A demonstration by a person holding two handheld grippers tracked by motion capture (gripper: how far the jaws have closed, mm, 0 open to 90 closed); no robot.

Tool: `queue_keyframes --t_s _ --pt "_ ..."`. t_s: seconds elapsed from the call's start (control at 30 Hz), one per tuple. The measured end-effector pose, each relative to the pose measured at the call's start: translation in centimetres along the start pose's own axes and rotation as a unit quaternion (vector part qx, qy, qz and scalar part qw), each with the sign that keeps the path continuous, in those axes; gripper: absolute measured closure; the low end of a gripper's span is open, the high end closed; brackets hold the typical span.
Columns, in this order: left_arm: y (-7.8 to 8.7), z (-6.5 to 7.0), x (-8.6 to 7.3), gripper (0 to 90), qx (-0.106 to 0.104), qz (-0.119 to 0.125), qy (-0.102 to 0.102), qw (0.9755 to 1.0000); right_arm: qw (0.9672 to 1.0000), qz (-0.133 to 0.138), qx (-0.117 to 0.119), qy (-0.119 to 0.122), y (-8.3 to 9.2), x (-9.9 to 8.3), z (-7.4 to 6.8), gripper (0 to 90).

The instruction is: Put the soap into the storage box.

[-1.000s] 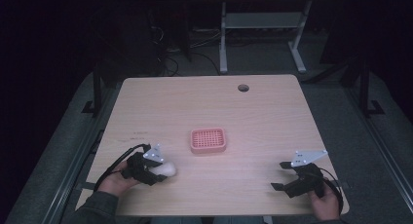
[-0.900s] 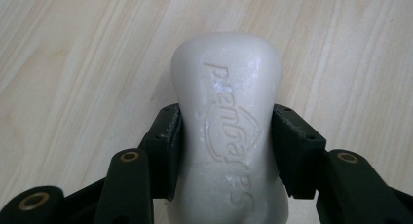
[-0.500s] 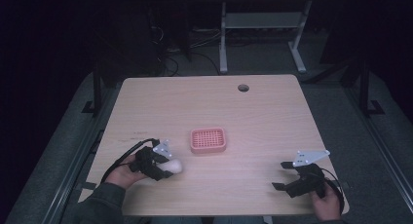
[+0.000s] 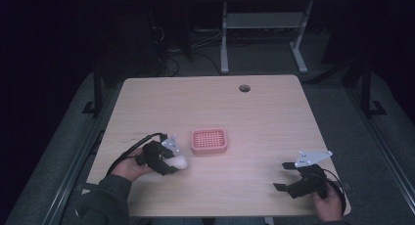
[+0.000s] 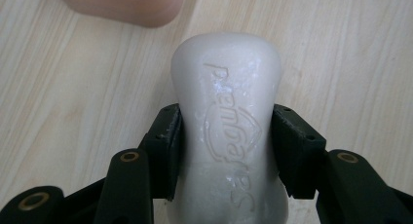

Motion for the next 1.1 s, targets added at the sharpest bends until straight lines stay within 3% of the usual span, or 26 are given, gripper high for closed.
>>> queue_keyframes --t_s 0.8,1.1 --pt "0.4 -1.2 2.5 49.2 -0.008 0.012 -0.013 0.9998 1.0 0.001 0.0 0.003 -0.1 0.2 -0.2 14.1" --pt "0.3 -1.5 3.4 49.2 -0.006 0.004 -0.021 0.9997 1.0 0.005 -0.001 0.002 0.2 0.2 -0.2 14.1"
Point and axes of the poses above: each handheld gripper's, and its own axes: y roughly backward along the jaws, x roughly out of its top, z roughly to its right, the point moved 6 cm from there along -y, roughly forward along the jaws, and after that the axes turned 4 degrees about -x, right-handed, at the moved point
